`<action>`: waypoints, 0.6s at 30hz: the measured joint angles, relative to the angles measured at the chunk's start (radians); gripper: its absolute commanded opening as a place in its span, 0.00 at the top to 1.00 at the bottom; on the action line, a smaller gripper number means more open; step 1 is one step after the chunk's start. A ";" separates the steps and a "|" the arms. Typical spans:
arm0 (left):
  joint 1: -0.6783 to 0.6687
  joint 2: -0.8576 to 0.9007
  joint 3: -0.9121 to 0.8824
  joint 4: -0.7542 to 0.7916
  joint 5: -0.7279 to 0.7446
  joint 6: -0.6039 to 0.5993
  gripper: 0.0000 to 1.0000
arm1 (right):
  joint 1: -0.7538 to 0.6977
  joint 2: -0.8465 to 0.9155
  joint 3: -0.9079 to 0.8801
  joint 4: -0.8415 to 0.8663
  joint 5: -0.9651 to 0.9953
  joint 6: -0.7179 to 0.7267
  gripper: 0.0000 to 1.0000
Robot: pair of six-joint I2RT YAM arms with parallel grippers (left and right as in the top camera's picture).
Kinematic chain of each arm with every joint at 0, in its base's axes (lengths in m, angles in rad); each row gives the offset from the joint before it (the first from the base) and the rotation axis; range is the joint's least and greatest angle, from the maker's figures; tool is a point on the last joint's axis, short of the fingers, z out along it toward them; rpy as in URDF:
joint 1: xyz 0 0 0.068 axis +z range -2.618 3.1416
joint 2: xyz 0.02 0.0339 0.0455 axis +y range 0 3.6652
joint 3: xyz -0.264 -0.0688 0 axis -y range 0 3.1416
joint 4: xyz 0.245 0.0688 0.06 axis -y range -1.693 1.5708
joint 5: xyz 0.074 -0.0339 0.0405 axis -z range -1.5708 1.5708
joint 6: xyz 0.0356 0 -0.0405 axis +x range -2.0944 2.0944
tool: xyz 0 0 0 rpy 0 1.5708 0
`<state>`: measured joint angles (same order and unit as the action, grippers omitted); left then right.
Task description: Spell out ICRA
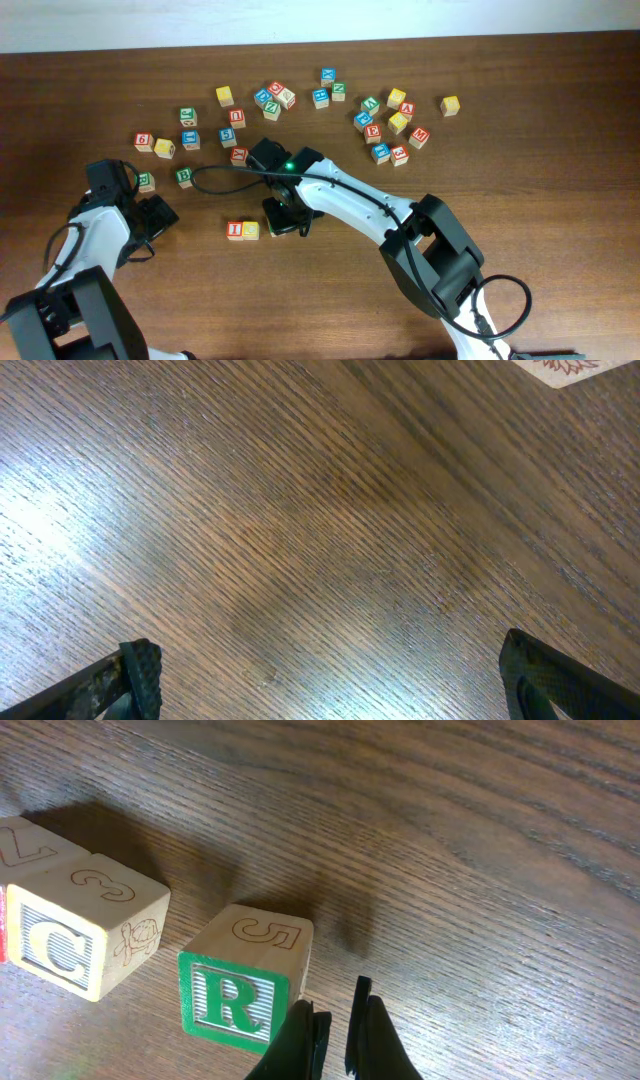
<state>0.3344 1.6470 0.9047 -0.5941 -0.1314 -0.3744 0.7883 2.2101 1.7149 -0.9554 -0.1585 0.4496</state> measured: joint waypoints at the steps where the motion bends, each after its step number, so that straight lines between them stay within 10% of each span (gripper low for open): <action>1: 0.000 0.000 0.000 0.000 0.000 0.000 0.01 | 0.000 0.000 0.000 0.000 0.000 0.000 0.95; 18: 0.000 0.000 0.000 0.000 0.000 0.000 0.01 | 0.000 0.000 -0.001 0.066 0.186 0.000 0.96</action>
<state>0.3344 1.6470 0.9047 -0.5941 -0.1318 -0.3744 0.7883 2.2101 1.7142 -0.8898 0.0277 0.4496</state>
